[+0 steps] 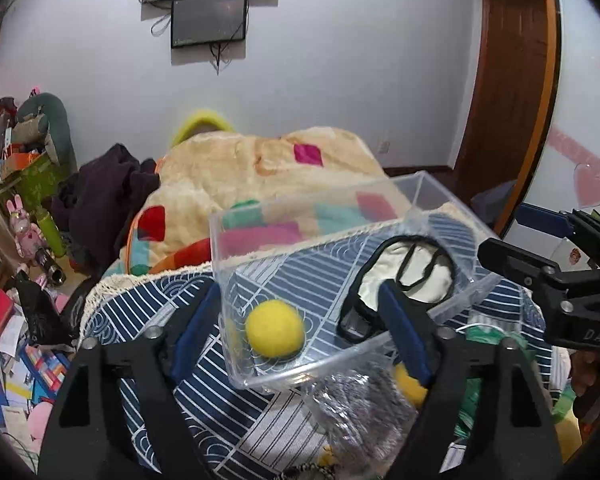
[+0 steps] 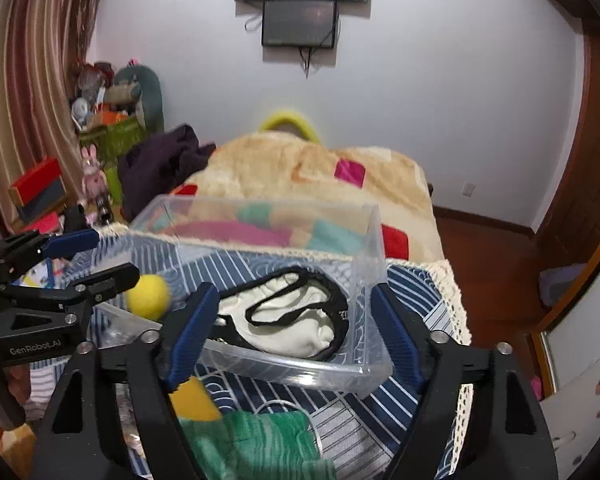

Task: Organize soft objects
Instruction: 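Grasp the clear bag of grey gloves with the left tool while the right tool grasps the green knit glove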

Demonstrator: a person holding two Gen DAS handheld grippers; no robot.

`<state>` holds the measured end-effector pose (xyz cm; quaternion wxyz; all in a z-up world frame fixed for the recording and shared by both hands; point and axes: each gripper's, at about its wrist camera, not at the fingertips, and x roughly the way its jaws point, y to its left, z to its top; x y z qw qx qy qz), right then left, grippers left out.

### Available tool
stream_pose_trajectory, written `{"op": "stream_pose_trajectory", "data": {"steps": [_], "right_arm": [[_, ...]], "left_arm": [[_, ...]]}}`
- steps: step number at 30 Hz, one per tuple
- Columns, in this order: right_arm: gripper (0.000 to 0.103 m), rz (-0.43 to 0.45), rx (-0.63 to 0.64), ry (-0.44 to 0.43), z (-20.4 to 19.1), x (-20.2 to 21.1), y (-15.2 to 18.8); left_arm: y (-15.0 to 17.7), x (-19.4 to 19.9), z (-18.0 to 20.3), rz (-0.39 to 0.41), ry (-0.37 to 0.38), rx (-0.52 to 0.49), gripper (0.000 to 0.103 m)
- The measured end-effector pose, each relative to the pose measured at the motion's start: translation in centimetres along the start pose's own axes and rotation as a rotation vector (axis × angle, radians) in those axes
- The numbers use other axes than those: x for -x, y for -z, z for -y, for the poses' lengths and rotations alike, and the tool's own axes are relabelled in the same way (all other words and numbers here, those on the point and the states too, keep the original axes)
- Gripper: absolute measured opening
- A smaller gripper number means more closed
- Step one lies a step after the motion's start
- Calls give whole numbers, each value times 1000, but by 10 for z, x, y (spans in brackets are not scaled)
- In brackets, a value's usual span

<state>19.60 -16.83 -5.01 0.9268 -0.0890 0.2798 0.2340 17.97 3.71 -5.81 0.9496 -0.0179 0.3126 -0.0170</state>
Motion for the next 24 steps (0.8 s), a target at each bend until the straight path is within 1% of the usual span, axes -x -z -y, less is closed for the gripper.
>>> {"op": "stream_pose_trajectory", "data": {"steps": [2,4,6,10,14,21,24], "right_arm": [[85,24,-6,-10,0,10,-1],[86,39,-4,-21,0,17,1],[88,47,0,-26,-2,23,6],[95,33,-1,-38,-2,27,21],[95,-14,0,-46,-3,23,42],[95,-129,-17,-97,-7,0,75],[92,-165,-7,-113,-9,-6,83]], "left_arm": [[1,12,3,29,-8,-14,99],[4,22,5,53,-14,-19,102],[9,27,7,51,-7,-20,102],[21,29,5,22,15,7,102],[38,29,6,-6,21,19,102],[69,16,18,-81,55,-8,102],[75,9,24,-94,69,-6,102]]}}
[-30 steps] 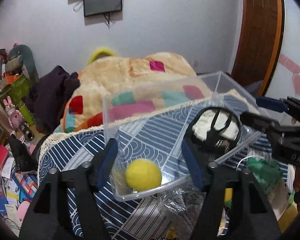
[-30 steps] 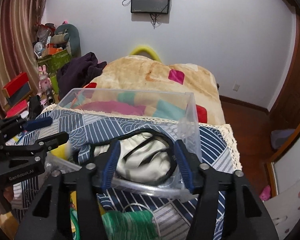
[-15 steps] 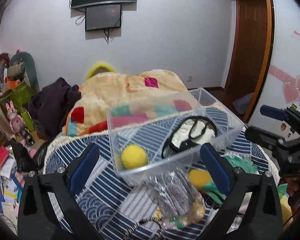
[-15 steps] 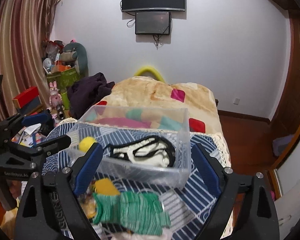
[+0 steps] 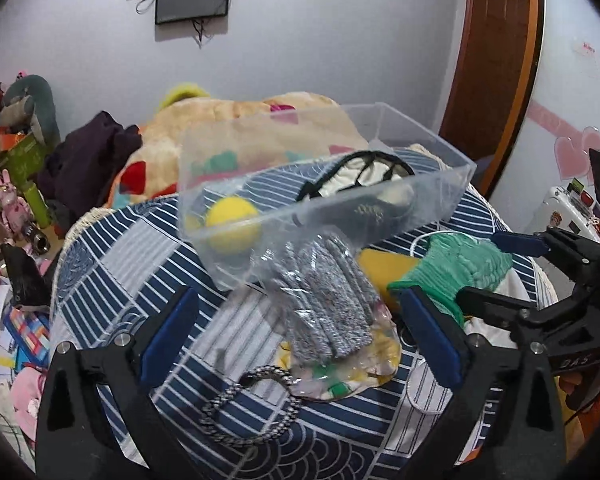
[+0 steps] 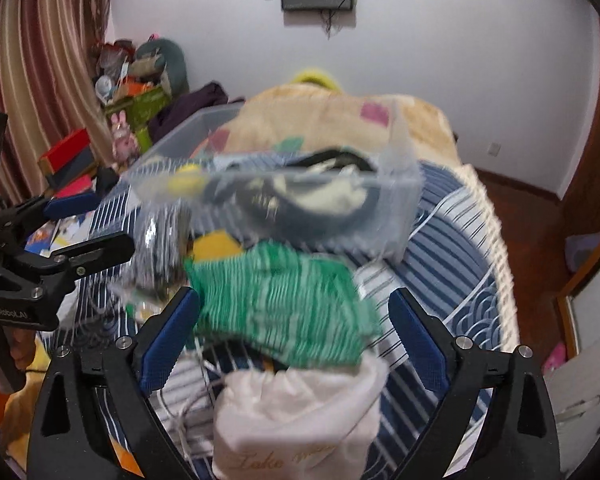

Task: Organize soft objects
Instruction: 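Grasp the clear bag of grey gloves with the left tool while the right tool grasps the green knit glove, then lower the glove bag and green glove into the clear box and open both tools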

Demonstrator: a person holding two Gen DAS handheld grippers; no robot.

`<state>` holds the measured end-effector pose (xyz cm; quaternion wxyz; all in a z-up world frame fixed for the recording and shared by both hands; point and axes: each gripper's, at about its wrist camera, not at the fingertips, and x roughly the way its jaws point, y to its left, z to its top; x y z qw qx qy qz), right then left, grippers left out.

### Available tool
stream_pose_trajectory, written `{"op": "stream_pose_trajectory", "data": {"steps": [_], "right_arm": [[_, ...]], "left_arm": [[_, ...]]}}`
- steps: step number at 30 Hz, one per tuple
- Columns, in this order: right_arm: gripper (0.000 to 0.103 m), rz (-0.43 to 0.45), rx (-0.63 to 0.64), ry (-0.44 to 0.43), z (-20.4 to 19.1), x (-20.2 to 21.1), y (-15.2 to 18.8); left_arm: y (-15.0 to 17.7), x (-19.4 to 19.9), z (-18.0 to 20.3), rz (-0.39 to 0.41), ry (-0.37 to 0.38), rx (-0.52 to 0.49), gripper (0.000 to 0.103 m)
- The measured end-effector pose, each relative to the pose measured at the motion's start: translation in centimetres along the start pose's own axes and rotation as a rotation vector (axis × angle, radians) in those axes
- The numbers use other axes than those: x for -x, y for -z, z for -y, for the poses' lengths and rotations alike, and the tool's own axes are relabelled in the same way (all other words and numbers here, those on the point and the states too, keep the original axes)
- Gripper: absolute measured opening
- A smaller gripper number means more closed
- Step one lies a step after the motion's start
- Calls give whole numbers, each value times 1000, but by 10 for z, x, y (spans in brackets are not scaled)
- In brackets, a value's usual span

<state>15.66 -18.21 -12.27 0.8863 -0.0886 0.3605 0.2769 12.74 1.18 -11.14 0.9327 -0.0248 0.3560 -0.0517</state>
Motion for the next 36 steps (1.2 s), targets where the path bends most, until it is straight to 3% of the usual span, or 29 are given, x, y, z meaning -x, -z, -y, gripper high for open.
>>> {"op": "stream_pose_trajectory", "data": {"steps": [4,7,11,16,20,36], "right_arm": [[65,-22,-6,-3,4,-4,3],[41,-27,-15,16,10,-4,6],[29,-9,-39,9,16,3,9],[23,39,-33,16,16,19,11],[22,83,-40,21,18,33,6],[22,294,-122,27,30,75,-26]], "left_arm": [[2,-10,5,-8,5,2,99],[2,-19,7,-27,-11,0,82],[5,-26,7,-41,15,13,60],[10,-14,11,-8,28,-6,42],[11,3,11,31,56,-6,33],[-21,60,0,195,121,28,32]]}}
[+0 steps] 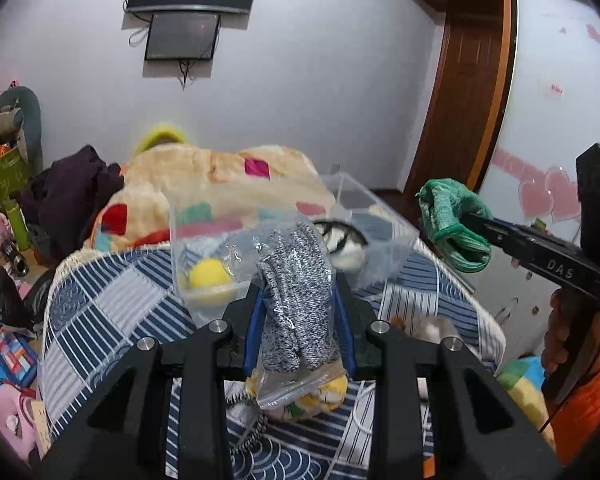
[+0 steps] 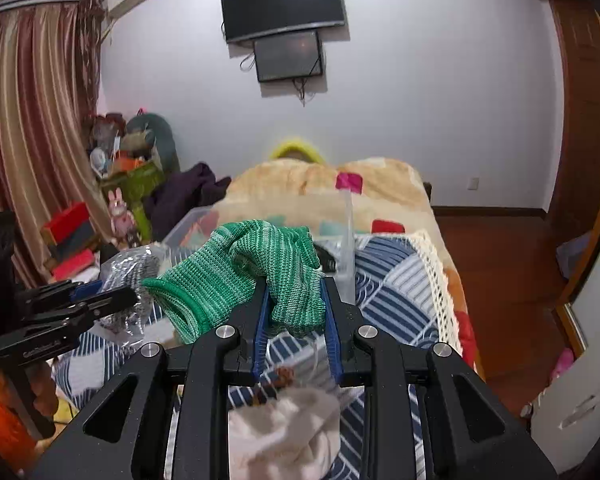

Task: Organize soft objects
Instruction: 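Lower the glove bag and green glove into the clear box and open both tools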

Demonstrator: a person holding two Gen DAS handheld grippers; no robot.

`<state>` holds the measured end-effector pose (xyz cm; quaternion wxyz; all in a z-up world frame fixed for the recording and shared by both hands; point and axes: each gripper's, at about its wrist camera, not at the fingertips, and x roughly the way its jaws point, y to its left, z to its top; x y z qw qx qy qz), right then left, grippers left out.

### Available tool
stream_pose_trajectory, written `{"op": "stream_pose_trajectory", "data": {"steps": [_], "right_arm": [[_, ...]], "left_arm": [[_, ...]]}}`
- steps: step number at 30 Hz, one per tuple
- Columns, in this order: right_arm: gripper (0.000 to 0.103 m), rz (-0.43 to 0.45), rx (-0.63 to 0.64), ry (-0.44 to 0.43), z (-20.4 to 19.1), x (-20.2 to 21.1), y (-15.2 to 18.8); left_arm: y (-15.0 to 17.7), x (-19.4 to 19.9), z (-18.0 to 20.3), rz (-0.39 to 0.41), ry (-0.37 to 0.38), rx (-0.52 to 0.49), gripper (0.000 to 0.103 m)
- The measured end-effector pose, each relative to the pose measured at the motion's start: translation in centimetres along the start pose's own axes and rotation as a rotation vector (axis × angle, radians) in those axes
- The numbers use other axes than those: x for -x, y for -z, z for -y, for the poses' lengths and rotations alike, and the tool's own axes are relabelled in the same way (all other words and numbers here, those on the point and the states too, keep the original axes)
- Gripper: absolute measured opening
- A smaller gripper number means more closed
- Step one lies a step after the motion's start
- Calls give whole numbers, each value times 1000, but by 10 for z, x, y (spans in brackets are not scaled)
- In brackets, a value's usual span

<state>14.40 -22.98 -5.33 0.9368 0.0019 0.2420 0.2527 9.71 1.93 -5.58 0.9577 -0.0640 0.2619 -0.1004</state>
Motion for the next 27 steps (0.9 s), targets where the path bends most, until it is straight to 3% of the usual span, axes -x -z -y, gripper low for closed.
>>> {"op": "stream_pose_trajectory", "data": {"steps": [5,12,19,27], "right_arm": [[22,31,-24,2,2,-9,-14],[22,28,-14,10,-6,-28,-27],[22,-18,19,22,-11,-51,-33],[22,-118,97,34,-22,-80,-30]], "left_arm": [[-22,-2,-1,53,-26,-7,32],[-43,-23,-9,69,-68,-1,32],[-49,-54,-12,44,-108,-23,32],[-45,-96,-15,-47,-125,-28,32]]}}
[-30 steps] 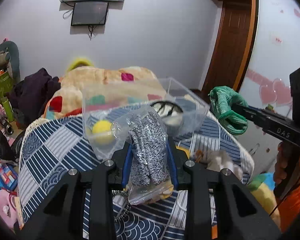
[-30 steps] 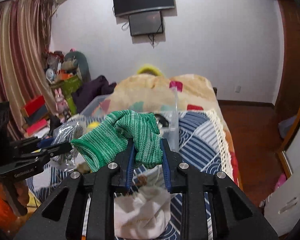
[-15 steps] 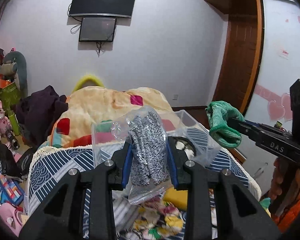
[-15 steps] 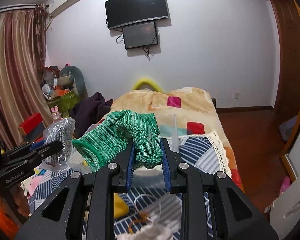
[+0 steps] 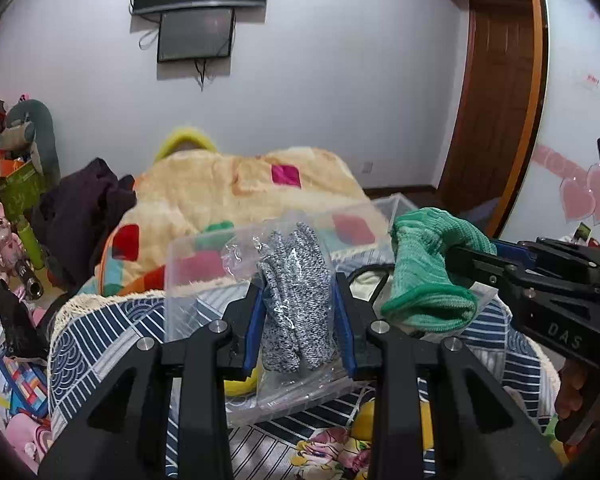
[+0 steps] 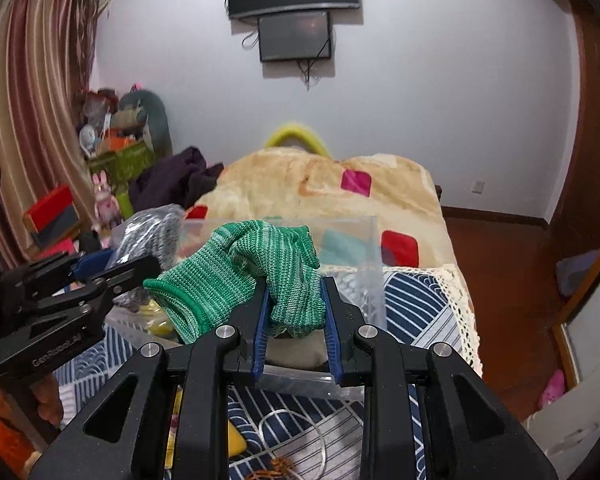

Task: Organize soft objects
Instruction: 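Lower the glove bag and green glove into the clear box and open both tools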

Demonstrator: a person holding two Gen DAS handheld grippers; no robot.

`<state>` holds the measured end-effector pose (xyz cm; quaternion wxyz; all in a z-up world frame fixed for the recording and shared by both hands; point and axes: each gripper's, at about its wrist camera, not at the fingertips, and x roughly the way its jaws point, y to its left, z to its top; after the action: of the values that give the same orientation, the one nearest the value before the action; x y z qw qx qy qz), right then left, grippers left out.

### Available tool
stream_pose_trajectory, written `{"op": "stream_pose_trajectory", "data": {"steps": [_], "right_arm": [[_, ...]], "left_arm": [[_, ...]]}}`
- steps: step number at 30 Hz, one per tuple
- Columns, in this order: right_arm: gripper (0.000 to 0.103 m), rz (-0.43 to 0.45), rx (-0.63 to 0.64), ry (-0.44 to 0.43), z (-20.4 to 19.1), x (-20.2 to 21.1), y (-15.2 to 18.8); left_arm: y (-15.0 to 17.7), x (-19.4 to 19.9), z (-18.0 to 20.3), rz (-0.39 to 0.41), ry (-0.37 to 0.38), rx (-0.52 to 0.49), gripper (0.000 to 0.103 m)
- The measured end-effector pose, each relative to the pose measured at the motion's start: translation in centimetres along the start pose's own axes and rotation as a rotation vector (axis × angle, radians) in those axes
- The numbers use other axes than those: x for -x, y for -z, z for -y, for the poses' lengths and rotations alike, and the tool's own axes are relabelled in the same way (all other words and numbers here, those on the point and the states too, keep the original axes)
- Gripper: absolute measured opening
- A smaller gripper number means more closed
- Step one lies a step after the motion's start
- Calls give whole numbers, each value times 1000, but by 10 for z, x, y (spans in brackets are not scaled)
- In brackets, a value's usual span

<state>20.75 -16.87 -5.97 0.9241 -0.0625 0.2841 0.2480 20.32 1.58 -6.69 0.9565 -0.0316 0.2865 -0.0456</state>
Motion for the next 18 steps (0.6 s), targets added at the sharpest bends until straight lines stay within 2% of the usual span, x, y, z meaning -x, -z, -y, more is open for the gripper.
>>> {"op": "stream_pose_trajectory", "data": {"steps": [13,18], "right_arm": [[23,-154,22,-10,2,-32,9],[27,-163,12,-18,2,-28,8]], "left_arm": [[14,-43,0,-127,-28,-28,32],[14,-42,-4,-150,-7,-2,35]]}}
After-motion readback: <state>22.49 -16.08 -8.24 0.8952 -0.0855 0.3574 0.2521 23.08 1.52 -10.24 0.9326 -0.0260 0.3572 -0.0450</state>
